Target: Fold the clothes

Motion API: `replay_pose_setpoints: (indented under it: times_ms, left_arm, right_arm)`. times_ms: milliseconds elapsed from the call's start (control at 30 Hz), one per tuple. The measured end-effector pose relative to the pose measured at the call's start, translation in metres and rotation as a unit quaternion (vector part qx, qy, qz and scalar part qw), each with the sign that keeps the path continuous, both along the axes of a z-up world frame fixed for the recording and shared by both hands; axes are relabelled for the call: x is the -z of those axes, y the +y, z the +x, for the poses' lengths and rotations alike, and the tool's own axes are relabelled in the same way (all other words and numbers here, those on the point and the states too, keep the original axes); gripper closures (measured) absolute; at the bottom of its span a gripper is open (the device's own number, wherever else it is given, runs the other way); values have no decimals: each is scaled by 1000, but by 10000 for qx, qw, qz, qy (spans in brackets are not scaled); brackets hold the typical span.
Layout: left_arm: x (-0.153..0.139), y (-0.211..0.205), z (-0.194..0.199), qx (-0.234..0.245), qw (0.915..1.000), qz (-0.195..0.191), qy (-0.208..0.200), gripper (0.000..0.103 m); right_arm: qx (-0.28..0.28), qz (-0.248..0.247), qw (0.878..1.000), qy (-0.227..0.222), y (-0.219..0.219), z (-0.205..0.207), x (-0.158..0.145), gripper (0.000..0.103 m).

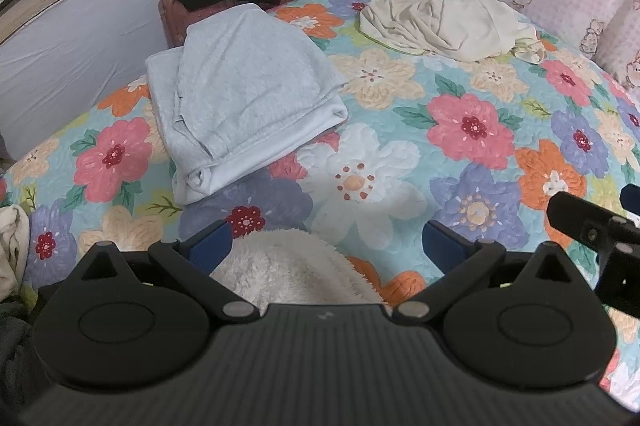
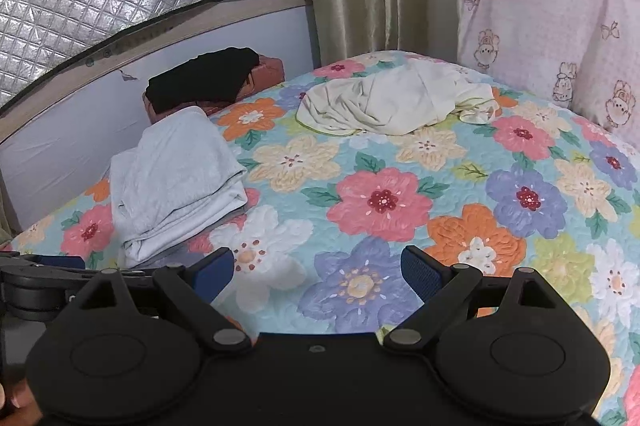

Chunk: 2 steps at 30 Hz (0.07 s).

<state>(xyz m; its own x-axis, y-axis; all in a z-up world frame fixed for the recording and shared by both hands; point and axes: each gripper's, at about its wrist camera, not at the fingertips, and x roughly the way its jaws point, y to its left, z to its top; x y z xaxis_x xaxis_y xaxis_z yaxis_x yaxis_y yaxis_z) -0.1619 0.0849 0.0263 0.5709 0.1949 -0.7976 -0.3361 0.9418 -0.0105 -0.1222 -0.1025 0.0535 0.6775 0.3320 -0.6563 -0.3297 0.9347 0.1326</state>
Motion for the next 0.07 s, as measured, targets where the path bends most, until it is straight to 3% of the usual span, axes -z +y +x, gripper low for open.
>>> replay_pose_setpoints:
  times_ms: [67]
  left_arm:
    - [1, 1, 0, 38, 10000, -34, 34, 0]
  right_arm:
    - [-17, -30, 10000, 20, 1, 0, 1, 10]
